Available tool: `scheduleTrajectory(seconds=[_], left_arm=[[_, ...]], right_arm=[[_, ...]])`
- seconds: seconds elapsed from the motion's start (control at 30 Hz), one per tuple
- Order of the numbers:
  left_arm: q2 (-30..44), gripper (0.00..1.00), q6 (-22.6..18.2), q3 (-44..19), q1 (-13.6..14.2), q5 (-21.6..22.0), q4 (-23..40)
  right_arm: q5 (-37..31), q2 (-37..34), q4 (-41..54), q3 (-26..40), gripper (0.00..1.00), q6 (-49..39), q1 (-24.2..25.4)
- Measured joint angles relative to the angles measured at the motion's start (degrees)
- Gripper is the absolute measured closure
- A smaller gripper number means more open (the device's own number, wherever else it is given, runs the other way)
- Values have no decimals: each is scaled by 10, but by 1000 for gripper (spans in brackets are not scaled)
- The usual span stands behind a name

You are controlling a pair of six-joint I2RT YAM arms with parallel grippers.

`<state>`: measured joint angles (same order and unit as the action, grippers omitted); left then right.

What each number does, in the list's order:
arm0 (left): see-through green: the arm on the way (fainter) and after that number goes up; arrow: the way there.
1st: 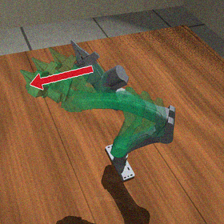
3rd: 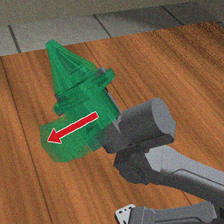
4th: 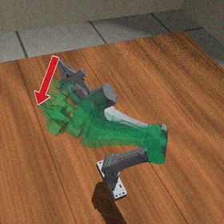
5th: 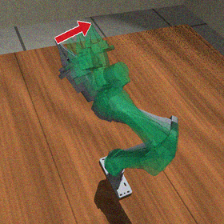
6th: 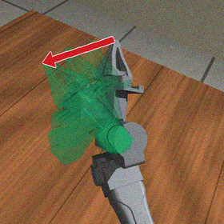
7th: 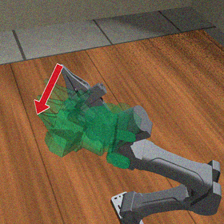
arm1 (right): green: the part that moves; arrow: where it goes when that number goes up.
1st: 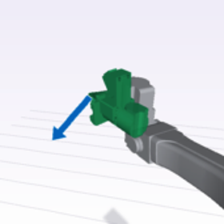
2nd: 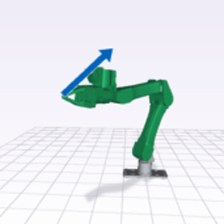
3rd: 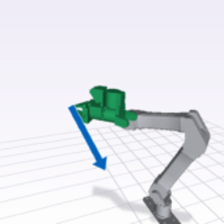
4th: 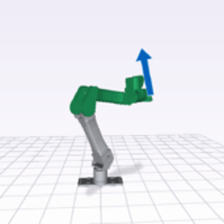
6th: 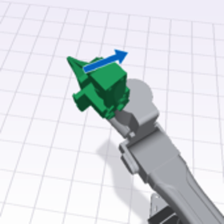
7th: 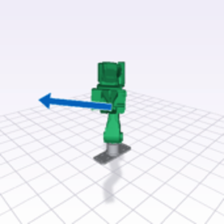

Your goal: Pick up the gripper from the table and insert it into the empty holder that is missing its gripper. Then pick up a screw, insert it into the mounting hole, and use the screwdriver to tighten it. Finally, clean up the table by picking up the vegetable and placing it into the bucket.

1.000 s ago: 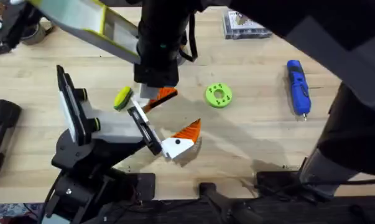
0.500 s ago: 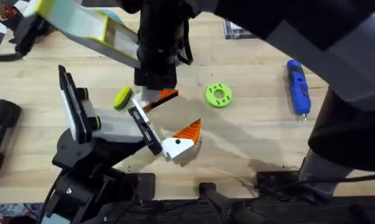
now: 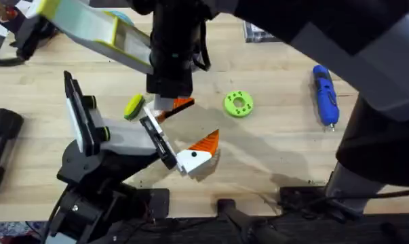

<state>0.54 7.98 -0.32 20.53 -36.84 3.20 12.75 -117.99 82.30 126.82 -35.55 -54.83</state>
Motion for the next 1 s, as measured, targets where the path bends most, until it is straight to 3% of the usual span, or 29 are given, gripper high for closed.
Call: scheduleTrajectory(seconds=[0.37, 0.4, 0.57, 0.6, 1.0], left_arm=[[0, 15, 0, 0, 0, 0, 0], [0, 15, 0, 0, 0, 0, 0], [0, 15, -3, 0, 0, 0, -1], [-1, 15, -5, 0, 0, 0, -1], [-2, 15, -11, 0, 0, 0, -1]], right_arm=[[0, 0, 0, 0, 979, 1, 0], [0, 0, 1, 0, 897, 4, 0], [-6, 3, 4, 0, 139, 15, 1], [-10, 6, 4, 0, 42, 19, 3], [-7, 117, 18, 0, 4, 38, 16]])
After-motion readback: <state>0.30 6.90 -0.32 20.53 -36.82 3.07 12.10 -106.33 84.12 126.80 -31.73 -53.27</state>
